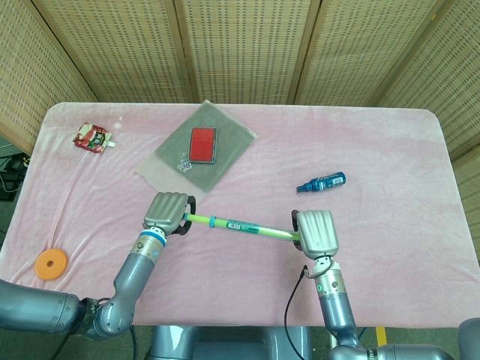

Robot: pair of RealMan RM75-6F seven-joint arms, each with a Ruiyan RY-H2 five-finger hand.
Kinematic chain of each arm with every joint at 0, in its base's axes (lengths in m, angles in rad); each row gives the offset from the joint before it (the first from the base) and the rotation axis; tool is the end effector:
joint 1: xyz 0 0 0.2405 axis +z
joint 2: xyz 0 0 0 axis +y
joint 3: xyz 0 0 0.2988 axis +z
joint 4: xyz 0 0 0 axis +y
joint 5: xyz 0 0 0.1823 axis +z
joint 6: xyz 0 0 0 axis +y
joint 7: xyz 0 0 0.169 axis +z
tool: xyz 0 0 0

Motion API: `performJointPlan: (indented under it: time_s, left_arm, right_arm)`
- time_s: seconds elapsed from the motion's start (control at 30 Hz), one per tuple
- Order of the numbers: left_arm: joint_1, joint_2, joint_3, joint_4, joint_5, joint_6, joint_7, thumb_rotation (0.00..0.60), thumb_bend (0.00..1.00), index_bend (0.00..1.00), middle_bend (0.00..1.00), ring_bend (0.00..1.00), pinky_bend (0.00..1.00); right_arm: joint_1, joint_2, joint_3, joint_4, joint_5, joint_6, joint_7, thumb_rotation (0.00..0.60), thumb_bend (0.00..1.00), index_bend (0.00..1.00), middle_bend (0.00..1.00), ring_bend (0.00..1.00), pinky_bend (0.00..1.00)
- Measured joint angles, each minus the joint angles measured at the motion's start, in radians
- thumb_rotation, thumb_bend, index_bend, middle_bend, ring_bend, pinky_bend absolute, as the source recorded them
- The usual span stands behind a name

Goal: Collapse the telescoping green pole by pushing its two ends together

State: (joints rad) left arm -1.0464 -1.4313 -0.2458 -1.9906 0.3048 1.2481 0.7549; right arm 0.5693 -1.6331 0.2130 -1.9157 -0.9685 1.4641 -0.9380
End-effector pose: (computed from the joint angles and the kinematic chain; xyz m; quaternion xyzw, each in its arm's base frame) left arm -0.0888 0.3816 0.0329 -0.7112 -0.4771 -0.2839 0.4312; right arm -0.1617 -0.3196 0.0345 0.6562 -0.3744 0.3560 0.5501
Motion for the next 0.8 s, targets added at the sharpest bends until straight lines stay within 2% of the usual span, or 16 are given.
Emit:
performJointPlan:
  time_s: [0.4,0.47,0.5,0.57,0.6,0.63,0.67,0.73,0.77,0.8]
  left_arm:
    - [0.004,0.000,0.006,0.004,0.017,-0.009,-0.014,0.600,0.76,0.84,0.91,0.82,0.75]
    - [0.004,0.000,0.009,0.005,0.022,-0.009,-0.014,0.600,0.75,0.76,0.89,0.81,0.74]
    - [0.005,0.001,0.011,0.005,0.026,-0.008,-0.013,0.600,0.75,0.72,0.86,0.80,0.74]
    - [0.008,0.006,0.017,0.007,0.039,-0.008,-0.014,0.600,0.70,0.53,0.71,0.69,0.67]
    - [0.010,0.010,0.020,0.007,0.042,-0.010,-0.014,0.600,0.66,0.46,0.63,0.64,0.63]
    - [0.011,0.014,0.024,0.007,0.042,-0.013,-0.013,0.600,0.60,0.35,0.51,0.54,0.57]
    - [0.011,0.020,0.028,0.006,0.038,-0.017,-0.009,0.600,0.54,0.25,0.39,0.45,0.49]
    - [0.011,0.034,0.035,0.003,0.024,-0.025,0.001,0.600,0.44,0.14,0.22,0.29,0.36]
    - [0.011,0.040,0.037,0.001,0.016,-0.028,0.004,0.600,0.39,0.09,0.13,0.20,0.29]
    - [0.011,0.046,0.039,0.000,0.009,-0.031,0.008,0.600,0.36,0.07,0.08,0.15,0.24]
  right_arm:
    - [0.006,-0.017,-0.008,0.012,-0.004,0.002,0.000,0.600,0.54,0.80,1.00,1.00,0.91]
    - [0.006,-0.018,-0.009,0.017,-0.002,0.005,-0.002,0.600,0.52,0.79,1.00,1.00,0.89]
    - [0.005,-0.018,-0.009,0.019,0.000,0.007,-0.003,0.600,0.48,0.75,0.99,0.99,0.83]
    - [0.004,-0.013,-0.010,0.015,0.010,0.005,-0.005,0.600,0.41,0.64,0.88,0.89,0.65]
    - [0.003,-0.010,-0.010,0.013,0.017,0.004,-0.007,0.600,0.38,0.56,0.76,0.78,0.53]
    - [0.003,-0.006,-0.011,0.011,0.026,0.002,-0.011,0.600,0.35,0.48,0.62,0.65,0.43]
    - [0.002,0.000,-0.011,0.010,0.040,0.000,-0.018,0.600,0.34,0.42,0.53,0.57,0.37]
    - [0.001,0.011,-0.011,0.005,0.063,-0.004,-0.027,0.600,0.33,0.30,0.32,0.35,0.24]
    - [0.000,0.018,-0.011,0.002,0.078,-0.006,-0.031,0.600,0.32,0.27,0.26,0.29,0.21]
    - [-0.001,0.024,-0.010,0.000,0.088,-0.008,-0.033,0.600,0.31,0.24,0.19,0.21,0.18]
